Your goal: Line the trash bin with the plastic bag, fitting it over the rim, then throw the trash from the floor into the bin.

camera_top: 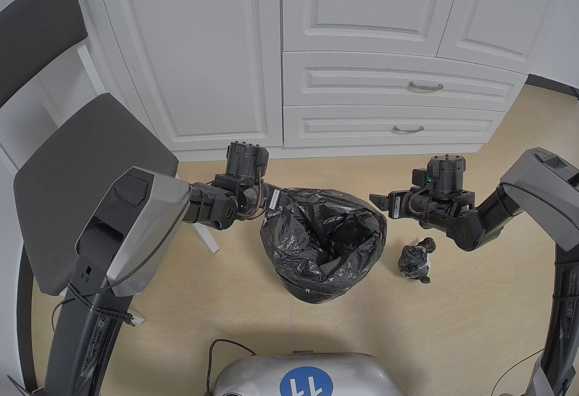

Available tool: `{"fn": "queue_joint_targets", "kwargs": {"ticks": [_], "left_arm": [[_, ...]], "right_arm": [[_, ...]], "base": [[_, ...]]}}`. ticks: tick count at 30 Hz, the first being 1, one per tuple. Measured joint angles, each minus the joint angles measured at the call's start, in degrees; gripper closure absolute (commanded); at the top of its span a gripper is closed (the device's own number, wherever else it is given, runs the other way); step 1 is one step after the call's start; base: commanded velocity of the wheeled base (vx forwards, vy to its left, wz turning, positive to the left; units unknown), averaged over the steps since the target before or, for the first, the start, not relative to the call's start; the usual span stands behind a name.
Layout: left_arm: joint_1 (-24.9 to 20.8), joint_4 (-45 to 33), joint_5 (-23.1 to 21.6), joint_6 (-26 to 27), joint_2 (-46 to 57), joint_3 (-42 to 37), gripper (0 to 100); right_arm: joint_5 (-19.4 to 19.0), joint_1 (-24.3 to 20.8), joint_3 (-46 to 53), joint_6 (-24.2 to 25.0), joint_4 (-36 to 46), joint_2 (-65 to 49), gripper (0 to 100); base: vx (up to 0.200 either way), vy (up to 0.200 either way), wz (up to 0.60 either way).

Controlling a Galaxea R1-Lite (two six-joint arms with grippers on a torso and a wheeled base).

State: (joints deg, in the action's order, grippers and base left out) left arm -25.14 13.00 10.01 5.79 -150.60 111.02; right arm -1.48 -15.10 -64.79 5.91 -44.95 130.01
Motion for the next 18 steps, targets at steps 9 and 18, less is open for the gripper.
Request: {"fn": "queue_joint_targets", "kwargs": {"ticks": [9, 18], "left_arm": [[-1.49, 0.71, -1.56, -6.47, 5.51, -10.11, 0], [-1.38, 11.93, -4.0, -13.99, 12.92, -24.77, 0]], "right_arm": [[-0.05, 0.39, -0.26, 0.55, 0.55, -0.13, 0], [-0.2, 0.65, -0.15, 2.21, 2.17, -1.93, 0]], "base": [[0.0, 0.0, 0.0], [0.0, 0.0, 0.0]]}}
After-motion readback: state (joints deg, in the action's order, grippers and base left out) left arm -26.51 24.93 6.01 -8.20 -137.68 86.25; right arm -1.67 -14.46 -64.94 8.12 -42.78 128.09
